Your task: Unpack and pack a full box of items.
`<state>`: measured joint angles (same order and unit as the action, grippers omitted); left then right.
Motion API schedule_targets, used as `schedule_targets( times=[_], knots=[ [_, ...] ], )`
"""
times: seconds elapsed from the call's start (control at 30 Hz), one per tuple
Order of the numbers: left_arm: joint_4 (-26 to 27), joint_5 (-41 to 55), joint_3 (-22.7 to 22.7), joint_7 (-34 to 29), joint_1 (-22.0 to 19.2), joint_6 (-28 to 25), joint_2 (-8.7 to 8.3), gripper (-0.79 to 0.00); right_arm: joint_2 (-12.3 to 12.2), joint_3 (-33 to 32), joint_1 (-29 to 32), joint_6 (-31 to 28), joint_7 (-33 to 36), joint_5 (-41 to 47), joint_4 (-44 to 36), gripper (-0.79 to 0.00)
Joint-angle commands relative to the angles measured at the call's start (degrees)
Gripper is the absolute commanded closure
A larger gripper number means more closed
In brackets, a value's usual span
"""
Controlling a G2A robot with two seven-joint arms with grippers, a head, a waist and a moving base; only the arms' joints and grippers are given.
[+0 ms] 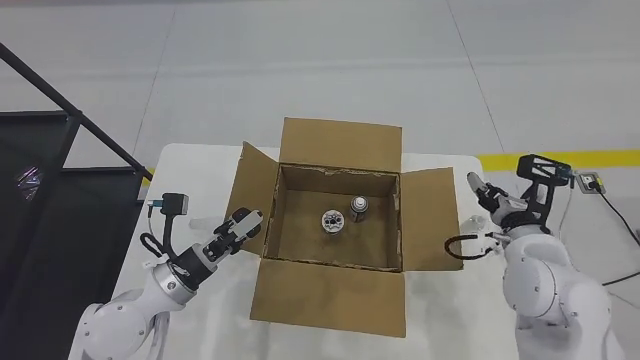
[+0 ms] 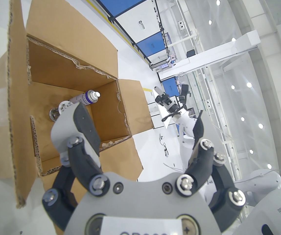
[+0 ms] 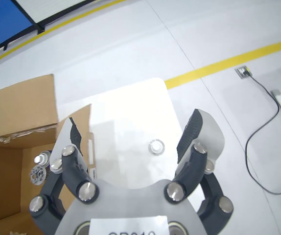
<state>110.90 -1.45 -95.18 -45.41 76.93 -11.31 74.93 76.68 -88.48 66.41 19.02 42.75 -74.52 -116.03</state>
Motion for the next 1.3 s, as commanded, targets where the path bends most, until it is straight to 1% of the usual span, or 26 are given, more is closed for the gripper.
schedule_targets(
  times=[0.0, 0.07, 0.1, 0.13, 0.17, 0.2, 0.27, 0.33, 0.37, 0.47, 0.57, 0.6, 0.63, 0.67, 0.7, 0.77, 0.9, 0.97, 1.0, 1.03, 1.07, 1.17, 1.2, 1.23, 1.27],
  knots=[
    [0.00, 0.00, 0.00, 0.00, 0.00, 0.00, 0.00, -0.785, 0.15, 3.61, -1.79, -3.15, 0.62, 0.98, -0.67, -0.785],
    [0.00, 0.00, 0.00, 0.00, 0.00, 0.00, 0.00, -0.785, 0.19, 7.25, -4.55, -8.94, 3.64, 2.63, 1.03, -0.785],
    [0.00, 0.00, 0.00, 0.00, 0.00, 0.00, 0.00, -0.785, 0.22, 8.51, -5.82, -10.43, 4.95, 2.67, 1.87, -0.785],
    [0.00, 0.00, 0.00, 0.00, 0.00, 0.00, 0.00, -0.785, 0.33, 10.61, -7.80, -12.43, 7.40, 3.42, 3.59, -0.785],
    [0.00, 0.00, 0.00, 0.00, 0.00, 0.00, 0.00, -0.785, 0.53, 13.69, -10.93, -15.44, 12.53, 5.19, 6.91, -0.785],
    [0.00, 0.00, 0.00, 0.00, 0.00, 0.00, 0.00, -0.785, 0.68, 14.93, -12.82, -16.43, 14.86, 6.29, 8.65, -0.785],
    [0.00, 0.00, 0.00, 0.00, 0.00, 0.00, 0.00, -0.785, 1.26, 19.43, -18.63, -18.52, 20.24, 7.35, 16.07, -0.785],
    [0.00, 0.00, 0.00, 0.00, 0.00, 0.00, 0.00, -0.785, 1.82, 22.33, -22.21, -19.08, 22.42, 8.61, 21.06, -0.785],
    [0.00, 0.00, 0.00, 0.00, 0.00, 0.00, 0.00, -0.785, 2.23, 24.28, -24.57, -20.01, 24.05, 9.67, 25.00, -0.785],
    [0.00, 0.00, 0.00, 0.00, 0.00, 0.00, 0.00, -0.785, 3.01, 27.00, -27.86, -20.16, 23.61, 11.17, 31.54, -0.785],
    [0.00, 0.00, 0.00, 0.00, 0.00, 0.00, 0.00, -0.785, 3.55, 28.70, -29.68, -20.55, 23.11, 12.29, 35.96, -0.785],
    [0.00, 0.00, 0.00, 0.00, 0.00, 0.00, 0.00, -0.785, 3.66, 28.94, -29.99, -20.46, 23.00, 12.52, 36.84, -0.680],
    [0.00, 0.00, 0.00, 0.00, 0.00, 0.00, 0.00, -0.785, 3.86, 29.46, -30.62, -19.95, 22.95, 12.63, 38.63, -0.650],
    [0.00, 0.00, 0.00, 0.00, 0.00, 0.00, 0.00, -0.785, 3.98, 29.77, -30.92, -19.93, 22.87, 12.91, 39.45, -0.662],
    [0.00, 0.00, 0.00, 0.00, 0.00, 0.00, 0.00, -0.785, 4.15, 30.10, -31.43, -19.99, 22.69, 13.42, 40.80, -0.656],
    [0.00, 0.00, 0.00, 0.00, 0.00, 0.00, 0.00, -0.785, 4.43, 30.68, -32.59, -19.18, 21.97, 13.12, 43.66, -0.619],
    [0.00, 0.00, 0.00, 0.00, 0.00, 0.00, 0.00, -0.785, 5.04, 31.66, -34.26, -17.93, 19.45, 13.27, 47.73, -0.619],
    [0.00, 0.00, 0.00, 0.00, 0.00, 0.00, 0.00, -0.785, 5.33, 32.46, -34.85, -17.27, 18.87, 12.68, 48.92, -0.557],
    [0.00, 0.00, 0.00, 0.00, 0.00, 0.00, 0.00, -0.785, 5.47, 32.61, -35.08, -16.96, 18.42, 12.91, 49.33, -0.560],
    [0.00, 0.00, 0.00, 0.00, 0.00, 0.00, 0.00, -0.785, 5.59, 32.89, -35.27, -16.83, 18.31, 12.84, 49.86, -0.520],
    [0.00, 0.00, 0.00, 0.00, 0.00, 0.00, 0.00, -0.785, 5.72, 33.16, -35.49, -16.81, 18.35, 12.88, 50.33, -0.499],
    [0.00, 0.00, 0.00, 0.00, 0.00, 0.00, 0.00, -0.785, 6.07, 33.83, -36.05, -17.03, 18.39, 13.35, 51.64, -0.520],
    [0.00, 0.00, 0.00, 0.00, 0.00, 0.00, 0.00, -0.785, 6.17, 33.98, -36.18, -16.97, 18.17, 13.42, 52.01, -0.514],
    [0.00, 0.00, 0.00, 0.00, 0.00, 0.00, 0.00, -0.785, 6.27, 34.16, -36.25, -16.92, 17.94, 13.45, 52.35, -0.480],
    [0.00, 0.00, 0.00, 0.00, 0.00, 0.00, 0.00, -0.785, 6.37, 34.31, -36.34, -16.81, 17.78, 13.43, 52.60, -0.422]
  ],
)
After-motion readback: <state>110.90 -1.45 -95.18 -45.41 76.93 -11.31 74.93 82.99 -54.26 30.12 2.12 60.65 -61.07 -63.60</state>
